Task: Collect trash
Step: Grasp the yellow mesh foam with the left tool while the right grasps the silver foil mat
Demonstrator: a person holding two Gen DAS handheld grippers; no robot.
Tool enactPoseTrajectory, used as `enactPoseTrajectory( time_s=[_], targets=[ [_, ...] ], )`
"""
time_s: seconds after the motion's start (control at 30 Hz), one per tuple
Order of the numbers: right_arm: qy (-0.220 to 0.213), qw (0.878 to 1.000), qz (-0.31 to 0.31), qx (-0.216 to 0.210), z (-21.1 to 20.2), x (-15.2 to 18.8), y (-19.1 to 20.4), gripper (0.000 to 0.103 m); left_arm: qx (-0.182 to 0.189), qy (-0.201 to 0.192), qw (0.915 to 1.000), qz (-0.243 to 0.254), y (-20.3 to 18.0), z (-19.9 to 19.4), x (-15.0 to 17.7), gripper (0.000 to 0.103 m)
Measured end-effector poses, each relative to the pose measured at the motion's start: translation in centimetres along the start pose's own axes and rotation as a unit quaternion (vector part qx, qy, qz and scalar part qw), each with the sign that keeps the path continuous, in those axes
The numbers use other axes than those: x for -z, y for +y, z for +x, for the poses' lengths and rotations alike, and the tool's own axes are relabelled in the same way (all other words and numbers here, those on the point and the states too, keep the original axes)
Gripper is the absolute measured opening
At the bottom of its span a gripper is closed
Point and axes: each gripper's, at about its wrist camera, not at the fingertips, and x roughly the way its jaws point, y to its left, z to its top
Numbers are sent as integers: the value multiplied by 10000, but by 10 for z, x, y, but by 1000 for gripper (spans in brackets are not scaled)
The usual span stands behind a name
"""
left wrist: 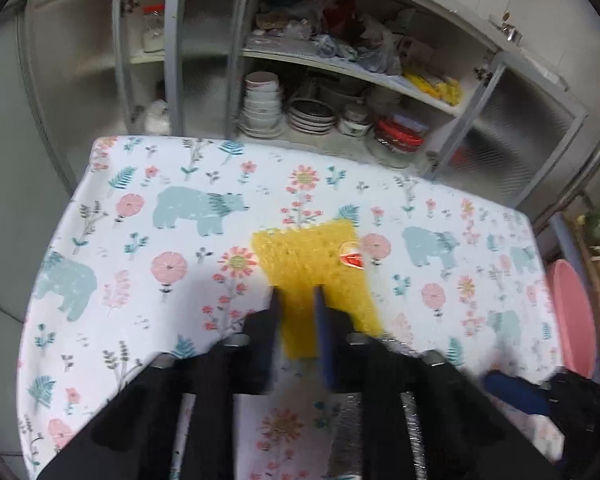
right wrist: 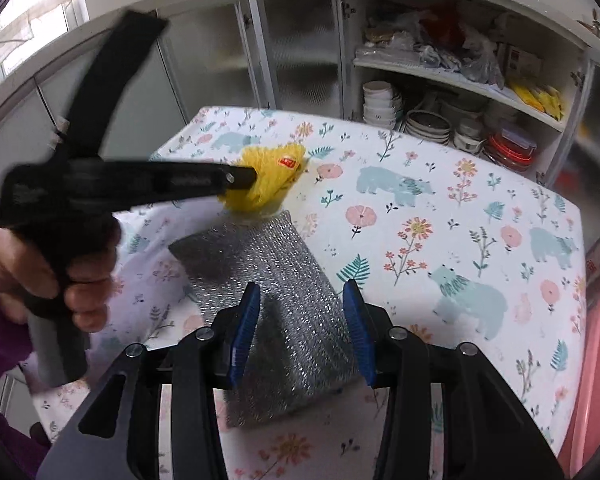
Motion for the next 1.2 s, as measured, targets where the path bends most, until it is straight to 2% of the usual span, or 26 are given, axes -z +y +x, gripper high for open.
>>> enactPoseTrajectory(
  time_s=[0.1,0.3,0.33,0.4,0.47,0.5,0.6,0.93,1.2],
  targets=[
    [141,9999,6,-2,10,2,-3,44,-11,-146,9999,8,3,-8,-1,6],
    [41,10000,-8,-48,8,7,0,42,99,-412,9991,47,10,-32,-1,6],
    [31,10000,14,-48,7,8,-1,38,120,-447,9989,52,11,-37,0,6],
    [-8,10000,61,26,5,9,-1,20,154,-478,9987,52,11,-43,3,6],
    [-22,9999,171,17,1,11,-4,7,189,-501,9986,45,12,-47,6,6],
    [-16,9997,236,-2,-2,12,-5,6,200,-519,9984,56,12,-51,8,6],
    [-22,9996,281,20,-8,16,-3,3,196,-573,9981,76,14,-59,11,6],
    [-733,9957,563,101,-75,28,2,3,330,-793,9963,94,13,-97,26,6],
    [-1111,9908,669,389,-120,36,-5,3,507,-927,9939,315,-10,-123,38,6]
  ],
)
